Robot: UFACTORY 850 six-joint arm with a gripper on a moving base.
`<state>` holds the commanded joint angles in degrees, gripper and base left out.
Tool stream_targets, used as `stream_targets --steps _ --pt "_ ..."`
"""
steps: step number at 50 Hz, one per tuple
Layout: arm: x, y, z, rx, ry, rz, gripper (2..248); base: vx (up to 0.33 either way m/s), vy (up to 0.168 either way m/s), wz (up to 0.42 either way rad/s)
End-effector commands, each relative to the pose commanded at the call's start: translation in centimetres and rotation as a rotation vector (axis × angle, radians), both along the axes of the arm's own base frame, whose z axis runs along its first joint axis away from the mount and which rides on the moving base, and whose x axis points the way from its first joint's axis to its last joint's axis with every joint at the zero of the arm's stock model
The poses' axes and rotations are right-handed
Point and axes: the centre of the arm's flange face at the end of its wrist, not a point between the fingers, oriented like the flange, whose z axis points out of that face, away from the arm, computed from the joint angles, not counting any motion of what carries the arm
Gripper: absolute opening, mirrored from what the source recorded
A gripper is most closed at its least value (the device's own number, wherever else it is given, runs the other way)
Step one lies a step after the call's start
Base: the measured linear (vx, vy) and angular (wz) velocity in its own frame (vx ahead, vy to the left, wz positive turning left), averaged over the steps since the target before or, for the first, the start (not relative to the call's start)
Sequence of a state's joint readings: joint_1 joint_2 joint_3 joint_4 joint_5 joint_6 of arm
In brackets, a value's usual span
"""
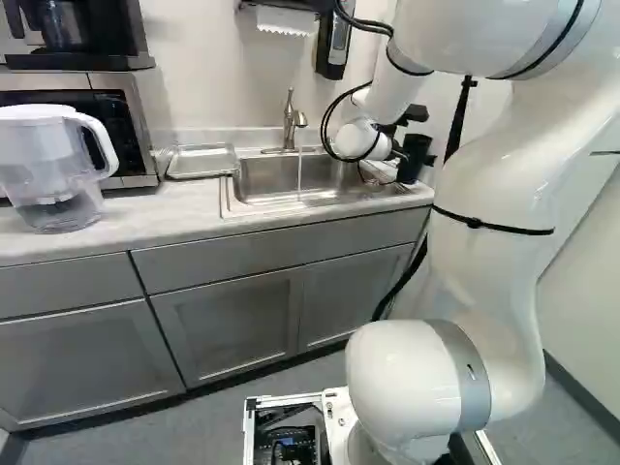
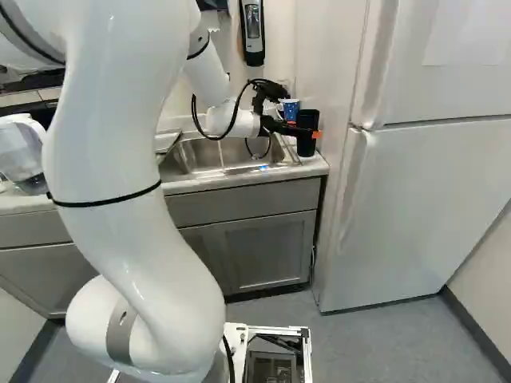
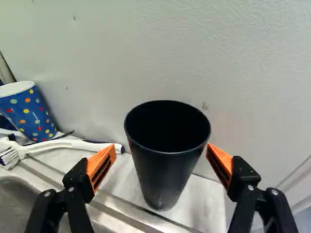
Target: Rinse the cup and place it in the tray
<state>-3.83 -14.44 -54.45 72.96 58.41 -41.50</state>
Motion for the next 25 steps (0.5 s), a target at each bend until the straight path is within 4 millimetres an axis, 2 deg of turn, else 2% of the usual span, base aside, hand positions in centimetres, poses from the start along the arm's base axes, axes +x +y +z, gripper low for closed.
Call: stream_targets --steps 8,25 --pt "0.03 -0.07 -0.89 -0.011 0.015 -0.01 247 0.0 0.0 0.0" --pt "0.0 -0.11 -0.83 -0.017 0.013 -0.015 247 0.0 0.0 0.0"
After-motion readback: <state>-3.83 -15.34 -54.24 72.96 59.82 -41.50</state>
